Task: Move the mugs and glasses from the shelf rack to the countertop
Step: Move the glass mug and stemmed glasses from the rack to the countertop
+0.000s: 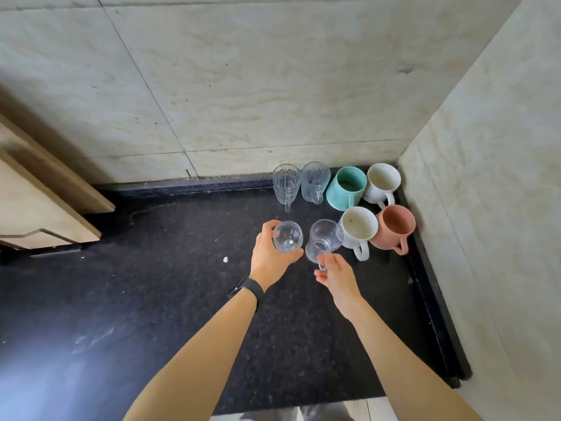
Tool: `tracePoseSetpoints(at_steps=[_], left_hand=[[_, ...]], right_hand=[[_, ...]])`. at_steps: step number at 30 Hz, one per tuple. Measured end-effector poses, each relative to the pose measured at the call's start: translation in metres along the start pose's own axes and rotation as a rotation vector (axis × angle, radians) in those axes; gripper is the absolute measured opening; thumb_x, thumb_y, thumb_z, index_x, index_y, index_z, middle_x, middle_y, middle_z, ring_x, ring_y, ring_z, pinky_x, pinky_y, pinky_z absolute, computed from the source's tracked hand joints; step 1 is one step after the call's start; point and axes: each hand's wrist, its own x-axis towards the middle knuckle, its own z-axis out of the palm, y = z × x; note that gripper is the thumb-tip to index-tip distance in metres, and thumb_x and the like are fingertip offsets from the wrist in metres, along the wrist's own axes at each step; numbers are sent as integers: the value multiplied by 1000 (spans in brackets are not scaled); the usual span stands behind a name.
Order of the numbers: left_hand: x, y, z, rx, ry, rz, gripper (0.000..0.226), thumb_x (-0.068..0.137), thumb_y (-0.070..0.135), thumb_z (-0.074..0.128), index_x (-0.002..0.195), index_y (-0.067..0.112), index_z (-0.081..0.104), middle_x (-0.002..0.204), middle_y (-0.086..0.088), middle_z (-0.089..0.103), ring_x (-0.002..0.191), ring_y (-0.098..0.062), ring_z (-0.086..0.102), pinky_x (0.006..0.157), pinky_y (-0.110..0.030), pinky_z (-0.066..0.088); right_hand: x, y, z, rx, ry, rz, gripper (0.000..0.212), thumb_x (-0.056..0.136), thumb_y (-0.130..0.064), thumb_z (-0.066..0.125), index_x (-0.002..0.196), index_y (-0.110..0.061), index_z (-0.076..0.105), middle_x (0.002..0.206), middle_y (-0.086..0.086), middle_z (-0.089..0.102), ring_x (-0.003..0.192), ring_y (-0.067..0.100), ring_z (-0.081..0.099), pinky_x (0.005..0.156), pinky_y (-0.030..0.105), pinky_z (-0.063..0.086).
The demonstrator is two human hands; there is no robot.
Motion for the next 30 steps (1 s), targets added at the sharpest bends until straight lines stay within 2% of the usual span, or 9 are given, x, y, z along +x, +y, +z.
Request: tracePoseSetpoints(at_steps=[4, 8, 18, 23, 26, 28, 30], left_hand=[[24, 13, 6, 6, 36, 8, 70, 67, 25, 86, 118, 40, 41, 116, 7, 53, 104, -18, 59, 88, -37, 53], [43, 21, 13, 8, 57, -3, 72, 66, 28, 86, 123, 38, 43, 123, 4, 58, 103, -18, 61, 91, -42, 55], [66, 29, 16, 37, 63, -14, 80, 64, 28, 88, 129, 33, 42, 124, 3, 57, 103, -17, 61, 92, -41, 55], [71, 30, 15, 38, 41, -26, 80, 65, 25, 87, 131, 32, 41, 123, 2, 55, 106, -20, 60, 92, -41, 54], [68, 27, 13, 33, 3, -49, 89, 63, 29, 87, 133, 39, 34, 129, -1, 55, 108, -21, 60, 93, -45, 55], [64, 23, 8, 28, -23, -77, 100, 62, 30, 88, 139, 42, 25, 133, -3, 53, 108, -22, 62, 93, -45, 55], [56, 20, 2, 40, -35, -103, 106, 67, 26, 87, 146, 39, 18, 138, -6, 48, 111, -25, 62, 89, -38, 56]], right_hand=[[28, -16, -4, 12, -34, -12, 26, 104, -34, 45, 117, -18, 60, 112, -5, 64, 98, 16, 69, 94, 31, 56], [48, -25, -4, 32, -57, -44, 23, 104, -33, 44, 110, -19, 61, 110, -8, 65, 99, 18, 69, 98, 40, 55], [60, -44, -1, -35, -72, -78, 28, 106, -32, 39, 114, -14, 59, 115, -3, 65, 97, 16, 69, 94, 37, 57], [58, -48, -5, -75, -74, -72, 27, 105, -29, 41, 114, -12, 59, 116, -1, 65, 93, 14, 69, 86, 32, 58], [50, -54, -9, -92, -76, -52, 27, 104, -34, 43, 117, -15, 57, 113, -2, 64, 93, 11, 68, 76, 26, 55], [43, -58, -12, -130, -68, -57, 22, 103, -37, 45, 114, -21, 55, 110, -2, 62, 94, 12, 67, 86, 36, 57], [34, -61, -18, -215, -42, -73, 19, 103, -35, 47, 112, -21, 56, 110, 0, 63, 97, 15, 68, 95, 42, 55]])
